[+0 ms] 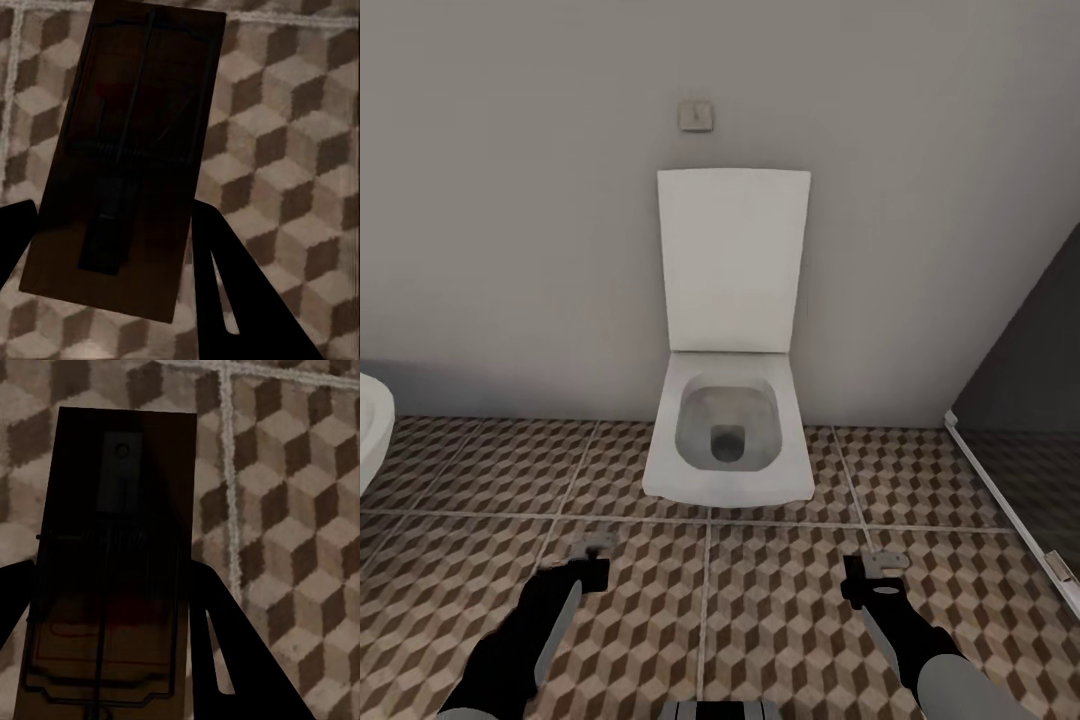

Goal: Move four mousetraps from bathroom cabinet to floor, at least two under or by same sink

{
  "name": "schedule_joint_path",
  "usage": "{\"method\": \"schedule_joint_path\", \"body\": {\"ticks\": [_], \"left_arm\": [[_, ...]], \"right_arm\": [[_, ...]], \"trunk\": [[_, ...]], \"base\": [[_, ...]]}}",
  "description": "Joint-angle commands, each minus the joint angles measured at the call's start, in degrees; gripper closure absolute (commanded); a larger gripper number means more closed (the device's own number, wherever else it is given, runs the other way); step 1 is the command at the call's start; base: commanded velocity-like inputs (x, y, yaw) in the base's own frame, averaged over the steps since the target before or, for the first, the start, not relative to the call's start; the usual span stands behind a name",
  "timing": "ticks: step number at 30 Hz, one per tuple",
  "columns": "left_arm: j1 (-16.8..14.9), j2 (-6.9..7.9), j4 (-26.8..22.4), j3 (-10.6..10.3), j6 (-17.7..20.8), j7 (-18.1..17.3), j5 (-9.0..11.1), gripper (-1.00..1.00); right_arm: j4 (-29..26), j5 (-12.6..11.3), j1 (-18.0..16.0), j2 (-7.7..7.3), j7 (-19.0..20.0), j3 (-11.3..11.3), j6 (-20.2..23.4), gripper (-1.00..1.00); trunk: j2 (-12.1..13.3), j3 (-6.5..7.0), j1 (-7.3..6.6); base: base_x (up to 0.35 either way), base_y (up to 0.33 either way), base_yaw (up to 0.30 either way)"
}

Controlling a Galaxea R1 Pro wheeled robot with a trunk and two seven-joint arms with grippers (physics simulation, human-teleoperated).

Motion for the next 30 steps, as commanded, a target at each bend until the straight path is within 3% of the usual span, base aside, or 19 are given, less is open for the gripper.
{"method": "schedule_joint_path", "body": {"ticks": [1,12,17,22,30], "left_arm": [[-0.03,0.01,-0.5,-0.11,0.05,0.33,0.21,1.0],[-0.92,-1.74,0.29,-0.58,-5.39,0.09,-0.22,1.0],[-1.11,-1.85,0.99,-0.58,-7.91,0.14,-1.96,1.0],[-1.15,-1.88,2.0,-0.55,-8.8,0.22,-3.9,1.0],[-1.16,-1.96,3.41,-0.46,-9.07,0.23,-4.5,1.0]], "right_arm": [[-0.11,0.39,0.0,0.03,0.08,-0.3,0.34,1.0],[-0.11,0.39,0.0,-0.02,0.05,-0.31,0.34,1.0],[-0.11,0.39,0.0,-0.13,0.06,-0.31,0.33,1.0],[-0.11,0.39,0.0,-0.07,0.07,-0.31,0.33,1.0],[-0.11,0.47,0.0,-0.08,0.08,-0.31,0.34,1.0]], "trunk": [[-0.02,-0.05,-0.01],[-0.02,-0.05,-0.01],[-0.02,-0.05,-0.01],[-0.02,-0.05,-0.01],[-0.02,-0.05,-0.01]], "base": [[0.0,0.0,0.0],[0.0,0.0,0.0],[0.0,0.0,0.0],[0.055,0.042,0.0],[0.203,0.157,0.0]]}}
